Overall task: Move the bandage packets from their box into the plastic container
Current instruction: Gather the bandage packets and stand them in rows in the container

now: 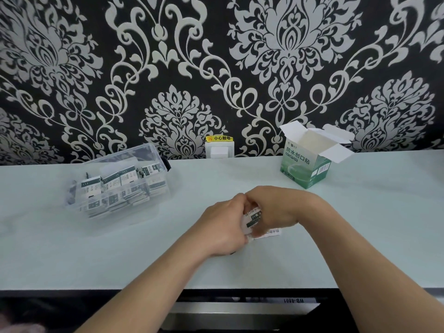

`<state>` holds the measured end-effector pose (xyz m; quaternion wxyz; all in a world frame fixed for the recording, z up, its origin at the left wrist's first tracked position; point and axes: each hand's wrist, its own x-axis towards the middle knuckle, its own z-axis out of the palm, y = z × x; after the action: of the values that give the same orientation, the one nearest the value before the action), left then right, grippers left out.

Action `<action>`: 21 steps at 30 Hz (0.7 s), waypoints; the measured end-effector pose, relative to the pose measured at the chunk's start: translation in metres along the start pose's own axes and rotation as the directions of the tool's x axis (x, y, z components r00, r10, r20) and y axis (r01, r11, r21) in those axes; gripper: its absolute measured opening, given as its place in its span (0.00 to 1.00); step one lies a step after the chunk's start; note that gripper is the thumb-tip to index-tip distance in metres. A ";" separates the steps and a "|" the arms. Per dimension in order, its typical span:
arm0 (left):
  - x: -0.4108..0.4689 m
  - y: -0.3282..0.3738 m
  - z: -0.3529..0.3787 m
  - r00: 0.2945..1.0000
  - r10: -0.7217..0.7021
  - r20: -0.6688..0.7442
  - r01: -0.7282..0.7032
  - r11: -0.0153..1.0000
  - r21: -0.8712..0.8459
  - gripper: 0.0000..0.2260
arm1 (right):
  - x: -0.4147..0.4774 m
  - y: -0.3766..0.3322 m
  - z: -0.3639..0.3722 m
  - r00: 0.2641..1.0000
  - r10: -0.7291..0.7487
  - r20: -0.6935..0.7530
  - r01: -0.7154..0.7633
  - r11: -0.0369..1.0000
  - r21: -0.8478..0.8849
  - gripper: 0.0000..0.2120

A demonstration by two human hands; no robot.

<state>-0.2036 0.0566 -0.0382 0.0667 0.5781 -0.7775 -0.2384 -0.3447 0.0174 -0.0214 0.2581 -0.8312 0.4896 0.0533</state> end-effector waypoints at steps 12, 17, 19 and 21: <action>0.013 -0.052 -0.007 0.930 -0.032 -0.365 -0.038 0.982 -0.183 0.20 | 0.048 -0.012 0.040 0.821 0.075 -0.566 0.128 0.942 0.311 0.12; 0.021 -0.054 0.005 0.920 -0.038 -0.390 -0.054 0.974 -0.222 0.19 | 0.054 -0.024 0.044 0.768 0.301 -0.566 0.241 0.683 0.689 0.13; 0.022 -0.055 0.007 0.923 -0.053 -0.382 -0.023 0.981 -0.192 0.17 | 0.056 -0.029 0.044 0.778 0.329 -0.535 0.248 0.621 0.743 0.15; 0.022 -0.054 0.007 0.935 -0.063 -0.350 0.034 0.995 -0.090 0.18 | 0.059 -0.029 0.046 0.799 0.299 -0.521 0.226 0.654 0.722 0.15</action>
<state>-0.1666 0.0269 -0.0724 0.2227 0.6272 -0.7280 -0.1646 -0.2827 0.0046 -0.0702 0.4095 -0.6078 0.5389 -0.4154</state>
